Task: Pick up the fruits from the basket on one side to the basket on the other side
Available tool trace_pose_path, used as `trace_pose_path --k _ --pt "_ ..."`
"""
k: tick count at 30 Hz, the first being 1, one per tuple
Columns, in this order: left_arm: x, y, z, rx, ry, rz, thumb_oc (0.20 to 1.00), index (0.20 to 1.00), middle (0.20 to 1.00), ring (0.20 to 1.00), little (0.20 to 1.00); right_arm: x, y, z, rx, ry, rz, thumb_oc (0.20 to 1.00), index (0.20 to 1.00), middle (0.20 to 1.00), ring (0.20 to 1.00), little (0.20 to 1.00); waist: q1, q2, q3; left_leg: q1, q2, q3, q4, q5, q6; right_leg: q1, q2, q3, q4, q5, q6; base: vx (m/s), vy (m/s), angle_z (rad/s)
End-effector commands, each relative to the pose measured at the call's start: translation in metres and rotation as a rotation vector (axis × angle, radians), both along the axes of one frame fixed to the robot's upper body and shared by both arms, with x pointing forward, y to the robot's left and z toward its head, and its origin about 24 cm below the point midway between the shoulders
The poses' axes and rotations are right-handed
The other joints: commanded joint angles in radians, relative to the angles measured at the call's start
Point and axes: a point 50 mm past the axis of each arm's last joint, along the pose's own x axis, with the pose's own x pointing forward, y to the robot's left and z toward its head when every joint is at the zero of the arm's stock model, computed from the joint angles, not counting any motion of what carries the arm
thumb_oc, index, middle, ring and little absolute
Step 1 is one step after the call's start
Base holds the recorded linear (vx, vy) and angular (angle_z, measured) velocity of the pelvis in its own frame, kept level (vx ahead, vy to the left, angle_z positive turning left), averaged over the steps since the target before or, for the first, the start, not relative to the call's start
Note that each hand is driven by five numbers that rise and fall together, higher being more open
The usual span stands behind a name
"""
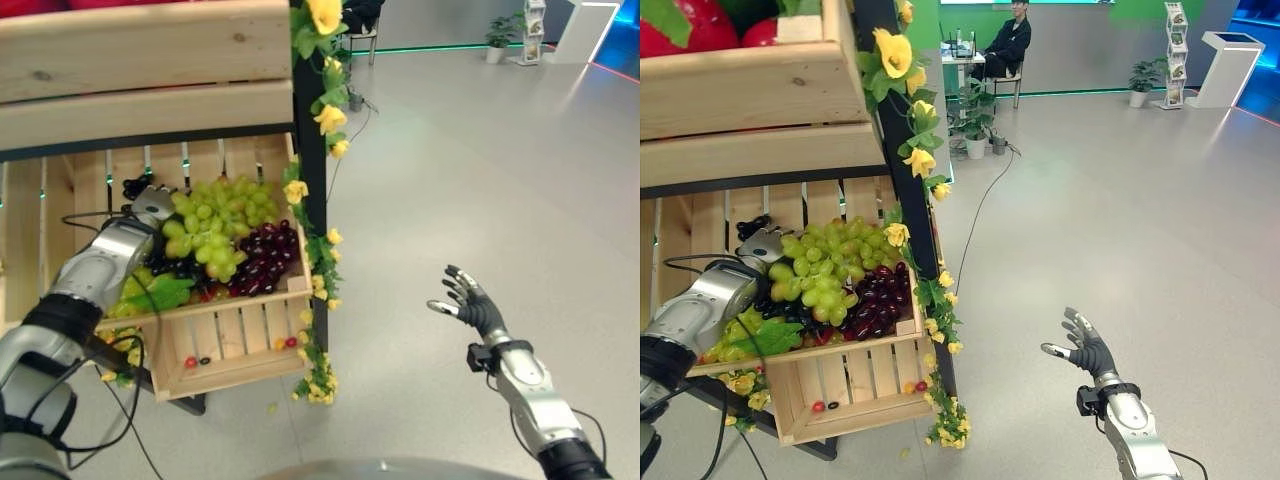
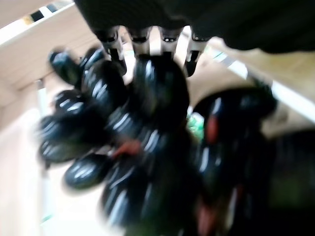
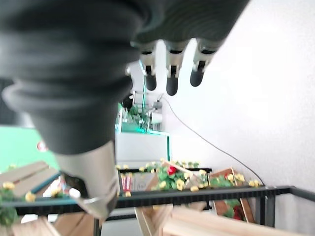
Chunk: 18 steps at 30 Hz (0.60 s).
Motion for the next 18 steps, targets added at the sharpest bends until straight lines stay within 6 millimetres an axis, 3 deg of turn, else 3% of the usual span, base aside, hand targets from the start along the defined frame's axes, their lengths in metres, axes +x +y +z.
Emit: trace_pose_path --k 1,7,14,18 --pt "-0.025 0.052 -0.003 0.164 0.118 0.141 1.0 1.0 1.0 1.0 1.0 0.009 0.009 0.026 0.05 -0.175 0.023 1.0 1.0 1.0 1.0 1.0 0.029 -0.05 -0.02 0.005 -0.033 -0.012 0.01 -0.048 0.041 -0.057 -0.052 0.0 0.065 0.07 0.061 0.0 0.0 0.0" --pt "-0.033 0.066 0.005 0.16 0.117 0.192 1.0 1.0 1.0 1.0 1.0 0.008 0.008 0.025 0.055 -0.172 0.021 1.0 1.0 1.0 1.0 1.0 0.029 -0.047 -0.022 0.008 -0.033 -0.014 0.008 -0.047 0.041 -0.057 -0.053 -0.001 0.068 0.069 0.061 0.0 0.002 -0.03" --pt "-0.041 0.08 0.028 0.026 -0.087 0.276 1.0 1.0 1.0 1.0 1.0 0.002 0.005 0.018 0.058 -0.147 0.002 1.0 1.0 1.0 1.0 1.0 0.042 -0.053 -0.024 0.005 -0.03 -0.021 0.008 -0.042 0.04 -0.054 -0.054 -0.013 0.069 0.066 0.059 0.0 0.0 0.0" --pt "-0.049 0.084 0.03 -0.002 -0.131 0.295 1.0 1.0 1.0 1.0 1.0 -0.001 0.002 0.015 0.062 -0.133 -0.017 1.0 1.0 1.0 1.0 1.0 0.049 -0.055 -0.023 0.002 -0.03 -0.024 0.007 -0.04 0.039 -0.053 -0.054 -0.016 0.069 0.065 0.057 0.0 0.0 0.0"
